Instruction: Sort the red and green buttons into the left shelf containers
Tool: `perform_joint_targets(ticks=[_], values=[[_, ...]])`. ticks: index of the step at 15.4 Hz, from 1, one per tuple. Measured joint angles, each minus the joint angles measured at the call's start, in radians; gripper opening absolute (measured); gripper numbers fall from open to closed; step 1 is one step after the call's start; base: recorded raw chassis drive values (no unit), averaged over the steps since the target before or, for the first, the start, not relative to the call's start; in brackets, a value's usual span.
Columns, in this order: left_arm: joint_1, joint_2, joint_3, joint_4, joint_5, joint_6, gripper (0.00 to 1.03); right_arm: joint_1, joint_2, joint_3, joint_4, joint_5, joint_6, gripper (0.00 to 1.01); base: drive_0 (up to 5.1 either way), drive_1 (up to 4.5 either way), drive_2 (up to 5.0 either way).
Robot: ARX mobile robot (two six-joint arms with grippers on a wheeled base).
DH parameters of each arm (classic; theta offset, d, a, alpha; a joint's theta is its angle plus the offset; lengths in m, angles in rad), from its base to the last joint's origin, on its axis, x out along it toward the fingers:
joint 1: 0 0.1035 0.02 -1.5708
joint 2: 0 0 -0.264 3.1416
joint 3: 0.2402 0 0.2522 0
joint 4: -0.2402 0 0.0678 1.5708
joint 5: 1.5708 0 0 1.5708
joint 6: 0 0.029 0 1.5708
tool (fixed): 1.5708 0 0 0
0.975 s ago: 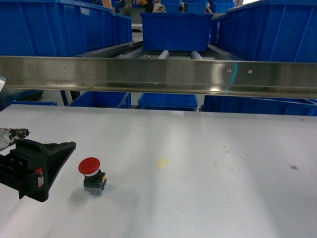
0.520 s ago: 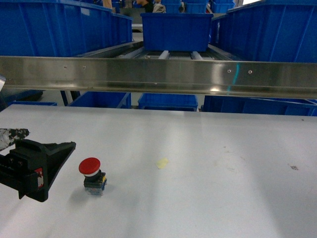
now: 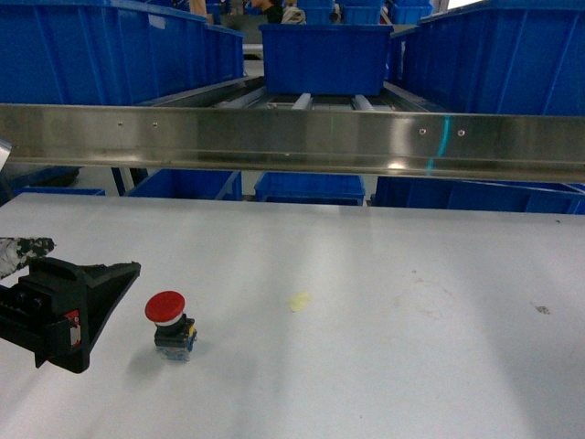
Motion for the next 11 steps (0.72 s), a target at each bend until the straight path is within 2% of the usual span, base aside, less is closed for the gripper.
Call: perform_joint_targets(ticks=[5, 10, 11], values=[[0.0, 0.0, 0.0, 0.0, 0.0, 0.0, 0.98, 0.001, 0.005, -0.001, 0.002, -0.013, 0.0, 0.97, 0.0, 0.0, 0.0], [0.0, 0.0, 0.0, 0.0, 0.0, 0.0, 0.98, 0.001, 0.005, -0.001, 0.002, -0.013, 0.0, 0.49, 0.0, 0.0, 0.0], [0.0, 0.0, 0.0, 0.0, 0.0, 0.0, 0.98, 0.001, 0.005, -0.001, 0.002, -0.013, 0.0, 0.36, 0.0, 0.0, 0.0]])
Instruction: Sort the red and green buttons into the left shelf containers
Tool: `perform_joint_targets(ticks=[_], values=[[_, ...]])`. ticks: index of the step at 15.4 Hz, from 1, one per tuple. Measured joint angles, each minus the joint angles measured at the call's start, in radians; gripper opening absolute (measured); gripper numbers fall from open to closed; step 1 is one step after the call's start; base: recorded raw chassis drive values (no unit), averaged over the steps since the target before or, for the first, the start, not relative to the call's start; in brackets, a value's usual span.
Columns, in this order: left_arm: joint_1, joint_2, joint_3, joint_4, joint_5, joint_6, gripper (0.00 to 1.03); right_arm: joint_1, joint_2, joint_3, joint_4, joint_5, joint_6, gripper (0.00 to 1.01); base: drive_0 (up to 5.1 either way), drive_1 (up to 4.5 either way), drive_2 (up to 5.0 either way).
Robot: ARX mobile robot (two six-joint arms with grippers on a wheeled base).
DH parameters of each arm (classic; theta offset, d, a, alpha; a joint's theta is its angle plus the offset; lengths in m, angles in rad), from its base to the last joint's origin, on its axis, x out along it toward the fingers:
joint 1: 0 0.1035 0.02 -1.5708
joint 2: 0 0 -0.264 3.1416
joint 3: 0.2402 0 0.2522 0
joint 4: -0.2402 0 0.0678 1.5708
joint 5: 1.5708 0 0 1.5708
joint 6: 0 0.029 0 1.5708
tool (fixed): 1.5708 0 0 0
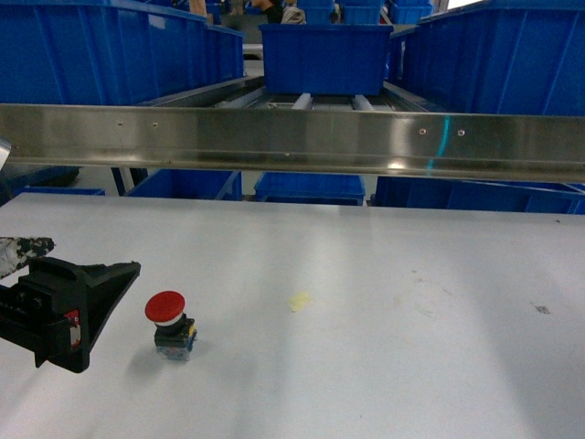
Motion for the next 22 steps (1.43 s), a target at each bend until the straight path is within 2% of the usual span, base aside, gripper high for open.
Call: perform_joint_targets(ticks=[1, 2, 4, 6, 9, 12, 14, 16, 19, 22], values=[[0.0, 0.0, 0.0, 0.0, 0.0, 0.0, 0.98, 0.0, 0.0, 0.0, 0.0, 0.0, -0.001, 0.32, 0.0, 0.0, 0.0], [0.0, 0.0, 0.0, 0.0, 0.0, 0.0, 0.98, 0.014, -0.014, -0.017, -0.003, -0.01, 0.003, 0.32, 0.0, 0.0, 0.0], [0.0, 0.0, 0.0, 0.0, 0.0, 0.0, 0.98, 0.05, -0.134, -0.096, -0.034, -0.067, 0.03, 0.31, 0.0, 0.0, 0.0], [-0.002, 0.0, 0.0, 0.0, 0.0, 0.0, 0.98, 0.063, -0.193, -0.117, -0.042, -0.092, 0.036, 0.31, 0.0, 0.0, 0.0], [-0.002, 0.0, 0.0, 0.0, 0.0, 0.0, 0.98, 0.098, -0.478, -0.191, -0.14, -0.18, 0.058, 0.31, 0.0, 0.0, 0.0], [-0.002, 0.0, 0.0, 0.0, 0.0, 0.0, 0.98, 0.066, -0.75, -0.241, -0.301, -0.291, 0.071, 0.31, 0.0, 0.0, 0.0], [-0.002, 0.0, 0.0, 0.0, 0.0, 0.0, 0.98, 0.016, -0.907, -0.25, -0.364, -0.377, 0.081, 0.31, 0.0, 0.0, 0.0], [-0.002, 0.0, 0.0, 0.0, 0.0, 0.0, 0.98, -0.001, -0.984, -0.276, -0.409, -0.452, 0.079, 0.31, 0.0, 0.0, 0.0], [-0.007, 0.061, 0.034, 0.017, -0.005, 0.019, 0.98, -0.001, -0.984, -0.276, -0.41, -0.452, 0.08, 0.31, 0.0, 0.0, 0.0], [-0.02, 0.205, 0.111, 0.051, 0.011, 0.09, 0.98, -0.001, -0.984, -0.276, -0.41, -0.452, 0.079, 0.31, 0.0, 0.0, 0.0]])
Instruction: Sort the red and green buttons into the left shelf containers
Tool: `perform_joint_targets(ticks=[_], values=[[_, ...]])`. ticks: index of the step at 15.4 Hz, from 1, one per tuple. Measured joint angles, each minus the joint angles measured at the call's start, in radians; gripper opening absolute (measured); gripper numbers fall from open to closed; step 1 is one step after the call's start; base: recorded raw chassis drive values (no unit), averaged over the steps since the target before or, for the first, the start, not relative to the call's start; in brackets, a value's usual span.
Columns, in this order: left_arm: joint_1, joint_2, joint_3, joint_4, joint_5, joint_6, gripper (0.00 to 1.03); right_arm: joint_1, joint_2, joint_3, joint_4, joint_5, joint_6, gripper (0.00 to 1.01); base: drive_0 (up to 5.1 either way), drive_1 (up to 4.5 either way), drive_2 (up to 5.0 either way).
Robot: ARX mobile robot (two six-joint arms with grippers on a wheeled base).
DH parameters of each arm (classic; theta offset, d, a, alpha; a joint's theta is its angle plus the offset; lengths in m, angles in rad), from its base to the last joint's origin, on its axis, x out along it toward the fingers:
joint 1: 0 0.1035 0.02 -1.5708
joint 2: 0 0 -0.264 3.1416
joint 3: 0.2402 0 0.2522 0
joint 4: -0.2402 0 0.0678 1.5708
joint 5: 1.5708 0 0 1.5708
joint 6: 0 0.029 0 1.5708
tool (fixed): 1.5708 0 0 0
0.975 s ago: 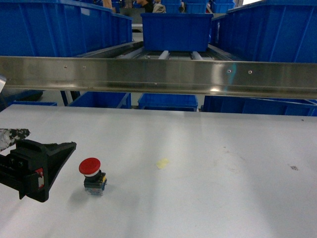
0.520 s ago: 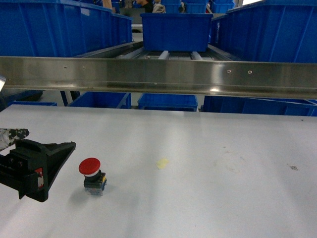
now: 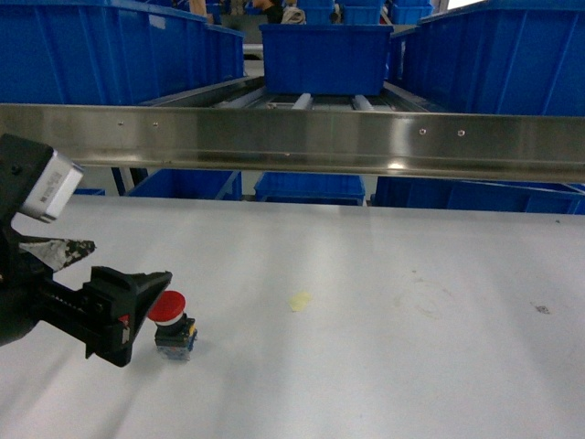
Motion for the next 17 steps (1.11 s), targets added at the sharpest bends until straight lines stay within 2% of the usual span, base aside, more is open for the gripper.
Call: perform_joint_targets(ticks=[1, 3, 4, 5, 6, 7, 8, 11, 15, 17], values=[[-0.006, 0.045, 0.025, -0.007, 0.012, 0.038, 0.98, 0.0, 0.0, 0.0, 0.0, 0.0, 0.0, 0.31, 0.0, 0.0, 0.0], [-0.019, 0.128, 0.055, 0.016, -0.001, 0.108, 0.98, 0.0, 0.0, 0.0, 0.0, 0.0, 0.0, 0.31, 0.0, 0.0, 0.0], [-0.027, 0.16, 0.056, 0.063, 0.009, 0.14, 0.98, 0.0, 0.0, 0.0, 0.0, 0.0, 0.0, 0.31, 0.0, 0.0, 0.0], [-0.031, 0.182, 0.066, 0.091, 0.01, 0.154, 0.98, 0.0, 0.0, 0.0, 0.0, 0.0, 0.0, 0.31, 0.0, 0.0, 0.0], [-0.032, 0.224, 0.073, 0.169, 0.026, 0.153, 0.98, 0.0, 0.0, 0.0, 0.0, 0.0, 0.0, 0.31, 0.0, 0.0, 0.0], [-0.03, 0.287, 0.076, 0.29, 0.039, 0.138, 0.98, 0.0, 0.0, 0.0, 0.0, 0.0, 0.0, 0.31, 0.0, 0.0, 0.0], [-0.027, 0.34, 0.076, 0.346, 0.033, 0.097, 0.98, 0.0, 0.0, 0.0, 0.0, 0.0, 0.0, 0.31, 0.0, 0.0, 0.0], [-0.015, 0.506, 0.079, 0.334, -0.015, 0.021, 0.98, 0.0, 0.0, 0.0, 0.0, 0.0, 0.0, 0.31, 0.0, 0.0, 0.0], [-0.029, 0.527, 0.089, 0.341, 0.001, -0.029, 0.98, 0.0, 0.0, 0.0, 0.0, 0.0, 0.0, 0.31, 0.0, 0.0, 0.0], [-0.029, 0.527, 0.089, 0.341, 0.001, -0.032, 0.98, 0.0, 0.0, 0.0, 0.0, 0.0, 0.0, 0.31, 0.0, 0.0, 0.0]])
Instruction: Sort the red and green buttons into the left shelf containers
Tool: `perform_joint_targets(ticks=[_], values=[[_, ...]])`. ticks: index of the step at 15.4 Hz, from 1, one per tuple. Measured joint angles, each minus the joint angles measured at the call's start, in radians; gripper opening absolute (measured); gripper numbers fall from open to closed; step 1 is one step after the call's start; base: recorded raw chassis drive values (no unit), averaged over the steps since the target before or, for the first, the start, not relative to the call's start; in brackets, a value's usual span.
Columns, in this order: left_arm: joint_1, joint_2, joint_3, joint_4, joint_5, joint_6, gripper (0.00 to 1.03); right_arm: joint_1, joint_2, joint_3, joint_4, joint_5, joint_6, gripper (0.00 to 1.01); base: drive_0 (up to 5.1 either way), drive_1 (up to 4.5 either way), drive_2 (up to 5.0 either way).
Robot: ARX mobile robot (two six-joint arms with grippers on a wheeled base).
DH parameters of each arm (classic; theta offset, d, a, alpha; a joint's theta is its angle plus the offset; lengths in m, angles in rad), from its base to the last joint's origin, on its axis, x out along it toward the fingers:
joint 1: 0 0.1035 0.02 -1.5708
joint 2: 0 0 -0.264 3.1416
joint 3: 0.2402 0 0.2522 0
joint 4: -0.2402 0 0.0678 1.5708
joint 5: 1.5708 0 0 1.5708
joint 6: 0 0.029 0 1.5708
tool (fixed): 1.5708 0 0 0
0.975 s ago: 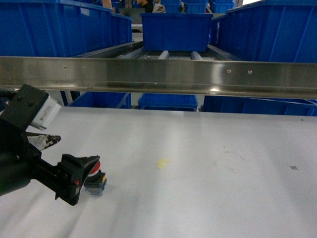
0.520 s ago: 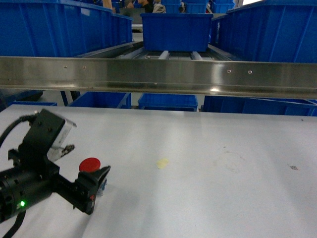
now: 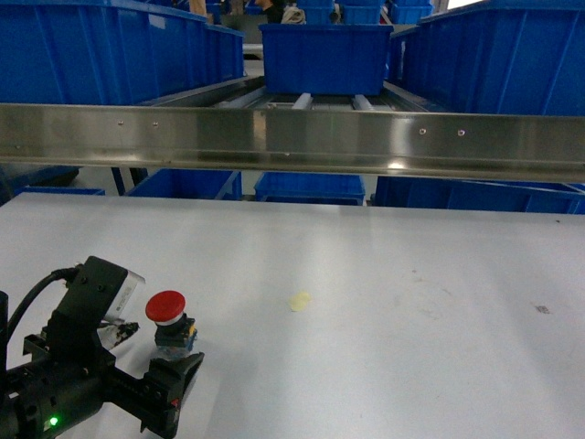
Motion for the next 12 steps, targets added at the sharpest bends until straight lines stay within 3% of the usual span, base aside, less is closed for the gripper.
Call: perform_joint_targets(ticks=[12], values=[[0.021, -0.011, 0.107, 0.0, 0.052, 0.002, 0.98, 0.0, 0.0, 0.0, 0.0, 0.0, 0.0, 0.31, 0.0, 0.0, 0.0]])
